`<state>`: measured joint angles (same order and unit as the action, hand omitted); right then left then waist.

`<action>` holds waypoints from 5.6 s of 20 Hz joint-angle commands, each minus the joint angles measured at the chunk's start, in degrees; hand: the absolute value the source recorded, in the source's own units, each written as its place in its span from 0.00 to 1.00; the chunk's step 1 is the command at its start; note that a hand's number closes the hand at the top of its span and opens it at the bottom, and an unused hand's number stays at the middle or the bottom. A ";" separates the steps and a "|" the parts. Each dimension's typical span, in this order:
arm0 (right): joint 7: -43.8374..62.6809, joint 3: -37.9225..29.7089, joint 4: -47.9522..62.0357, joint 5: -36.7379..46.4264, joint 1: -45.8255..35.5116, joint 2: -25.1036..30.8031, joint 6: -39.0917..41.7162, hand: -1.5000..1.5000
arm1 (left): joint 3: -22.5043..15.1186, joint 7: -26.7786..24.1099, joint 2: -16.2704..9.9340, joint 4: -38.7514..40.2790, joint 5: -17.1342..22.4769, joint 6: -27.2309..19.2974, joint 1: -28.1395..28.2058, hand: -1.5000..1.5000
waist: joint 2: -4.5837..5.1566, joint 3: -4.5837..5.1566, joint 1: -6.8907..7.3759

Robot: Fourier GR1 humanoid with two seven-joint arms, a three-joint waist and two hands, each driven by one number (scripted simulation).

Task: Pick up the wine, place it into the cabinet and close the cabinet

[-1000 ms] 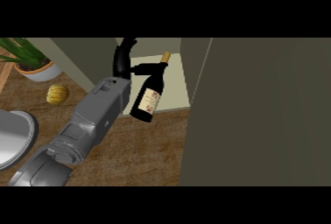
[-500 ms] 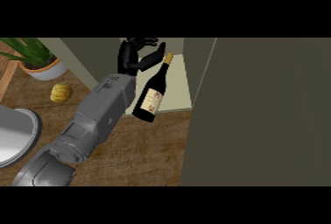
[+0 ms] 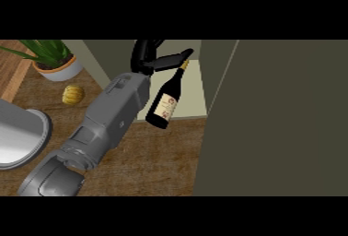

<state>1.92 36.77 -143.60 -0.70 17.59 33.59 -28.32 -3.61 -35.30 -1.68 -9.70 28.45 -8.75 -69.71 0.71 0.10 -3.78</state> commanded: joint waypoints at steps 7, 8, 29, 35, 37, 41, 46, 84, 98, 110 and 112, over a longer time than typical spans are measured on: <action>4.58 0.52 -13.42 -0.22 6.00 3.58 -0.81 0.00 | -1.56 1.93 1.64 -4.16 0.73 0.59 2.26 0.00 | -1.10 -0.06 1.47; 5.57 -1.95 -13.10 -1.94 5.27 3.84 -0.92 0.00 | -1.48 3.92 1.65 -5.51 1.15 0.68 1.40 0.00 | -1.16 -0.07 2.19; 2.78 -1.47 -12.17 -0.54 8.73 4.79 -3.76 0.00 | -18.55 8.03 0.72 -43.78 7.12 1.54 36.11 0.00 | -1.87 -0.10 4.52; 2.91 -3.37 -12.07 -2.75 7.69 5.74 -3.55 0.00 | -22.62 11.85 -1.64 -58.64 6.32 -1.31 47.34 0.00 | -1.58 -0.11 4.87; 6.16 -1.57 -16.63 0.79 8.02 7.05 -4.80 0.00 | -22.47 10.46 -2.66 -59.90 5.86 -1.36 49.45 0.00 | -1.57 0.03 4.16; 6.59 -2.96 -14.72 0.52 6.39 7.78 -4.41 0.00 | -23.71 10.95 -4.42 -67.00 6.62 0.54 56.82 0.00 | -1.16 -0.01 3.98; 3.73 -3.46 -12.96 -2.02 5.61 11.08 0.57 0.00 | -23.60 11.05 -8.70 -74.45 7.55 2.83 64.39 0.00 | -1.16 -0.07 4.11; 8.61 14.24 -4.68 -2.71 -11.36 1.68 14.67 1.00 | -1.17 10.68 -30.45 -77.86 19.76 24.69 75.68 0.00 | -0.36 0.38 6.51; 23.52 6.80 9.38 -6.90 -34.56 -13.70 15.00 1.00 | 0.73 12.52 -32.71 -76.39 20.05 26.50 73.46 0.00 | -0.30 0.40 8.75; 32.89 -0.08 41.65 -10.07 -71.69 -33.40 3.73 1.00 | 6.40 13.76 -33.91 -71.81 22.91 29.28 72.71 0.00 | -0.68 -0.01 5.33; 27.19 -3.89 49.38 -14.05 -73.95 -33.47 5.22 1.00 | 4.97 13.42 -32.13 -72.76 21.17 28.39 73.21 0.00 | -0.46 -0.04 5.59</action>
<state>32.58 36.36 -104.51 -10.53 -49.39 1.84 -21.87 0.99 -22.83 -34.56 -82.65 49.96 20.43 4.24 0.14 0.15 2.33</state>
